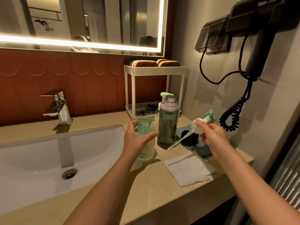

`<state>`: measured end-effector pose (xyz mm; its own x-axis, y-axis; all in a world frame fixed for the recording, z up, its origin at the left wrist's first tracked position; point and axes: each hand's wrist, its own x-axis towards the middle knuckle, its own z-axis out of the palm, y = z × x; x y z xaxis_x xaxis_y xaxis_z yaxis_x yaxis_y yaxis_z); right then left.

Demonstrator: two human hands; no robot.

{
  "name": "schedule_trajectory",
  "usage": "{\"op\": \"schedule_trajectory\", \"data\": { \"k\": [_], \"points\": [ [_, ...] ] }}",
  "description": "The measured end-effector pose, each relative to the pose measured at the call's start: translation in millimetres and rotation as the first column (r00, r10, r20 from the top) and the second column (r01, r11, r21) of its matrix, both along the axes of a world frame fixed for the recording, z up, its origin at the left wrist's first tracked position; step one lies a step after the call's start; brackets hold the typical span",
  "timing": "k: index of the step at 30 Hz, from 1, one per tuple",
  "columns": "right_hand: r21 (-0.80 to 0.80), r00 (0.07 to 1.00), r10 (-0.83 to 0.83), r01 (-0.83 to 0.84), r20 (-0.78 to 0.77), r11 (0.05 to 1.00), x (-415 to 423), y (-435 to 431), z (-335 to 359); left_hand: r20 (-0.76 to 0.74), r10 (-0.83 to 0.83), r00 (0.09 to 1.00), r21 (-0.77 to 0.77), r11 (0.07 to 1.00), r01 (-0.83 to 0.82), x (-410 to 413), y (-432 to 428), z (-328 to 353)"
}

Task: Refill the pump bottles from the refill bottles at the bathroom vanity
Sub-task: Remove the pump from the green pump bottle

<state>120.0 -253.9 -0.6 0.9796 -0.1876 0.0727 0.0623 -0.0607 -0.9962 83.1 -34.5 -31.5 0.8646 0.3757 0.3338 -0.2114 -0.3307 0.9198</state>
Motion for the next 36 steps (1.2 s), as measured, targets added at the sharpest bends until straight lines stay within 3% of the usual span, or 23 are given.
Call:
{"op": "schedule_trajectory", "data": {
  "k": [5,11,18,23,27,31,36],
  "points": [
    [-0.274,0.998,0.053,-0.059,-0.032,0.960,-0.9,3.5,-9.5,0.012,0.007,1.000,-0.008,1.000,-0.006,15.3,4.5,-1.1],
    [-0.536,0.981,0.143,-0.190,-0.127,0.823,-5.9,19.6,-14.4,0.055,0.024,0.998,-0.014,1.000,-0.024,24.8,7.1,-6.5],
    [-0.687,0.967,0.138,-0.251,-0.216,0.682,2.2,33.6,-21.4,0.014,-0.042,0.999,0.049,0.998,0.041,33.5,11.2,-4.3],
    [-0.737,0.969,0.064,-0.222,-0.237,0.638,11.4,37.4,-28.2,-0.050,0.008,0.999,0.154,0.988,0.000,44.1,18.7,-2.7],
    [-0.729,0.979,0.066,-0.187,-0.191,0.658,18.0,38.8,-37.7,-0.098,0.072,0.993,0.177,0.983,-0.054,50.7,21.5,0.5],
    [-0.806,0.992,0.062,-0.125,-0.109,0.579,17.9,35.0,-35.7,-0.119,0.109,0.987,0.191,0.978,-0.085,58.8,21.0,3.7],
    [-0.797,0.995,0.012,0.075,0.102,0.599,25.6,22.2,-9.2,-0.128,0.145,0.981,0.187,0.975,-0.119,67.8,17.6,6.7]
  ]
}}
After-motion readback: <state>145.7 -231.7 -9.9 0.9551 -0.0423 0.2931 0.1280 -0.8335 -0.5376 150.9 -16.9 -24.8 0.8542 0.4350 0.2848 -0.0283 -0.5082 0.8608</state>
